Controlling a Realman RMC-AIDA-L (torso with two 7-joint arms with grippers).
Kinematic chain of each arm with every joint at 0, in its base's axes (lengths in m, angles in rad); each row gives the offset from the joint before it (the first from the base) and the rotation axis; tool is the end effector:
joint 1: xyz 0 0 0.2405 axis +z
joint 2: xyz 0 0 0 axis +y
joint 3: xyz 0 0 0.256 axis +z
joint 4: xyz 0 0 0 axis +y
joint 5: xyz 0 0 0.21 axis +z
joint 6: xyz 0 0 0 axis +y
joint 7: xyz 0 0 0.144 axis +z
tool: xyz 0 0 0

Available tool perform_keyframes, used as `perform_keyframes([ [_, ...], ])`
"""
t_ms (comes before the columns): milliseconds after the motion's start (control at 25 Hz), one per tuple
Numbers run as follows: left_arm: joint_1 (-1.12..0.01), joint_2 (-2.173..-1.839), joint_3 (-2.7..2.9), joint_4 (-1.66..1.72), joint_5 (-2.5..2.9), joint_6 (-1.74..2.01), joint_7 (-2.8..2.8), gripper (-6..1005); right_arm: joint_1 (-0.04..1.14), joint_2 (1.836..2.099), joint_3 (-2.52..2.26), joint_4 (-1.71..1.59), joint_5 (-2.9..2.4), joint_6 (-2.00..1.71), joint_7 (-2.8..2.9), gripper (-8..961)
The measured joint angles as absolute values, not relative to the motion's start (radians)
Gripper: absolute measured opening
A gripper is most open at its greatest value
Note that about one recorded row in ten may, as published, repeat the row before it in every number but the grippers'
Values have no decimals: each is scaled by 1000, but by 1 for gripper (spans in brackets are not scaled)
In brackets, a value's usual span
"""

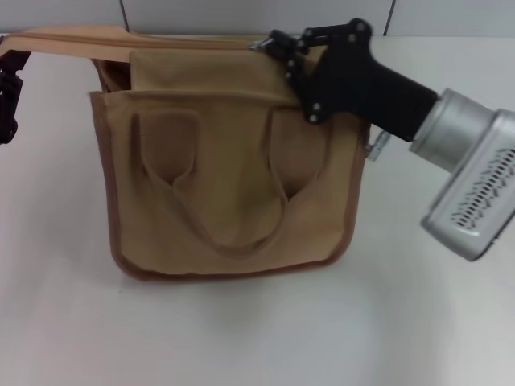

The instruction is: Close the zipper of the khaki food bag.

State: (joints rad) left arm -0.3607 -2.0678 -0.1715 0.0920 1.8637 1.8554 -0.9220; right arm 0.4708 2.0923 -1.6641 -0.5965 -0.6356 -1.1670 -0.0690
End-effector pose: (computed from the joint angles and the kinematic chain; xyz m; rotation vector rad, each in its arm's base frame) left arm -0.3044 0.2586 0.0351 -1.7000 -0.6127 -1.5182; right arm 0.1733 0.3458 -0.0542 -2.0512 -0.7098 0.7139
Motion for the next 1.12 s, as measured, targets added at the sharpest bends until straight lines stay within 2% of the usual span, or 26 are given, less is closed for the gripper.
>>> perform_keyframes([
  [320, -365, -2068, -171, 92, 1863, 1837, -923, 72, 414, 2092, -1583, -586, -641, -1206, -69, 97],
  [760, -369, -2067, -169, 104, 1865, 1828, -927, 71, 396, 2090, -1517, -522, -640, -1214, -70, 119],
  [1120, -379, -2067, -134, 104, 1877, 1828, -922, 71, 370, 2092, -1490, -407, -476, -1450, -39, 154],
])
